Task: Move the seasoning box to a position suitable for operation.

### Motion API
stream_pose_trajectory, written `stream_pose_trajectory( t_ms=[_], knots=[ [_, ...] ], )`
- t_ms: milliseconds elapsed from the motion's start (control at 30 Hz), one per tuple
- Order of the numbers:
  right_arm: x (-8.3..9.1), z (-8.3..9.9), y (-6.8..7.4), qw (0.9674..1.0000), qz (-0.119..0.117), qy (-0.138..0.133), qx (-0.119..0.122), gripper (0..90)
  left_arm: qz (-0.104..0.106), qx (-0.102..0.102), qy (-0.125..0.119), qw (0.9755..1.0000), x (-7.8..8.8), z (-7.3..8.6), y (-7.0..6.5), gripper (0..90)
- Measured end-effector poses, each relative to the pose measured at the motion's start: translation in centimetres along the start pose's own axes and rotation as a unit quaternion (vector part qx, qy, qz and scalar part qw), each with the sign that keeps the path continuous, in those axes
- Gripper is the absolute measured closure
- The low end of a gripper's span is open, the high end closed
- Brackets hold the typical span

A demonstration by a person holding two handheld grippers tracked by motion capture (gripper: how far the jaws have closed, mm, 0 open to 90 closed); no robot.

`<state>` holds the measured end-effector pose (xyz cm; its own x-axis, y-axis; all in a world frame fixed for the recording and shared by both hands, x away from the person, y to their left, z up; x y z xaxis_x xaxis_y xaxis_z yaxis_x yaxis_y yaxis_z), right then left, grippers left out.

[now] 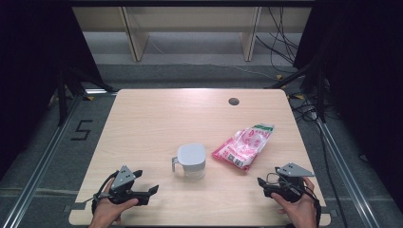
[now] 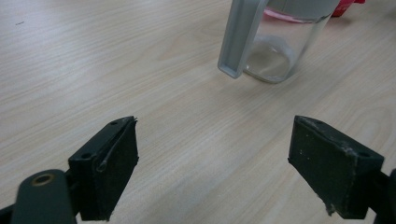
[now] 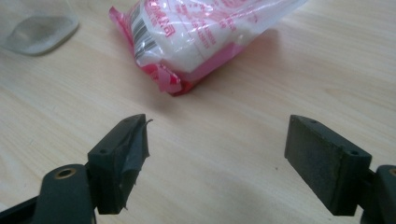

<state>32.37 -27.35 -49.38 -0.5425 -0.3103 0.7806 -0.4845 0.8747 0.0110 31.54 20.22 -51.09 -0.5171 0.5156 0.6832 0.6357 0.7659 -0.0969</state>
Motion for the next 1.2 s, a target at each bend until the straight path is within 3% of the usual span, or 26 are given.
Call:
stream_pose_trajectory(
  t_ms=[100,167,300,400,467,533,667,733,767,833,900,967,1200],
  knots=[
    [-0.1,0.1,-0.2,0.9999,0.003,0.001,0.012,21.4,0.005,0.001,0.003,1.0000,0.0,0.0,-0.1,15.6],
    [0.0,0.1,-0.1,0.9999,-0.013,0.000,0.002,18.6,0.005,-0.003,0.004,1.0000,0.0,0.0,-0.2,15.6],
    [0.0,0.1,-0.1,0.9998,-0.016,-0.004,0.007,18.7,0.004,-0.011,0.003,0.9999,0.0,-0.1,-0.2,15.8],
    [0.0,0.1,-0.1,0.9998,-0.016,-0.006,0.009,18.9,0.004,-0.002,0.002,1.0000,0.0,0.0,-0.3,15.8],
    [-0.1,0.1,-0.1,0.9998,-0.014,-0.005,0.010,18.9,0.006,-0.010,0.000,0.9999,0.0,-0.1,-0.1,15.8],
    [0.0,0.1,-0.1,0.9998,-0.016,-0.008,0.009,19.1,0.011,0.001,-0.003,0.9999,0.0,-0.2,-0.3,16.1],
    [0.0,-0.1,0.0,0.9995,-0.014,-0.021,0.017,22.6,0.012,0.000,-0.008,0.9999,0.1,-0.9,0.0,19.1],
    [0.0,-0.1,0.0,0.9997,-0.011,-0.012,0.017,22.4,0.012,-0.010,-0.013,0.9998,-0.2,-1.5,0.1,19.7],
    [0.0,0.0,0.1,0.9997,-0.003,-0.019,0.012,22.4,0.015,-0.012,-0.018,0.9997,-0.4,-1.7,0.1,24.2],
    [0.0,-0.1,0.1,0.9997,-0.003,-0.020,0.014,22.6,0.018,-0.018,-0.023,0.9994,-0.9,-2.3,0.0,24.5],
    [0.0,-0.2,0.0,0.9994,-0.012,-0.024,0.021,22.7,0.032,-0.034,-0.027,0.9985,-1.9,-3.2,-0.3,29.1],
    [0.0,-0.2,0.0,0.9994,-0.009,-0.025,0.022,23.0,0.034,-0.033,-0.031,0.9984,-2.4,-3.5,-0.6,29.8],
    [0.0,-0.2,0.0,0.9992,-0.020,-0.019,0.030,23.3,0.036,-0.068,-0.026,0.9967,-3.9,-4.5,-1.4,38.9]
  ],
)
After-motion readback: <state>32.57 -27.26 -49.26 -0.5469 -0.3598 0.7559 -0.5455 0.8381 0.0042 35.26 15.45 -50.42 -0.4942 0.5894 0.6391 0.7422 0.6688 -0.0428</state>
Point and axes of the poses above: each handheld gripper's, and its own axes: x roughly backward along the jaws, z roughly out of its underside, y roughly to its left, the point moved 2 cm from there along -x, roughly forward along the jaws, and after that the axes turned 11 degrees about y, right-handed, at the moved point
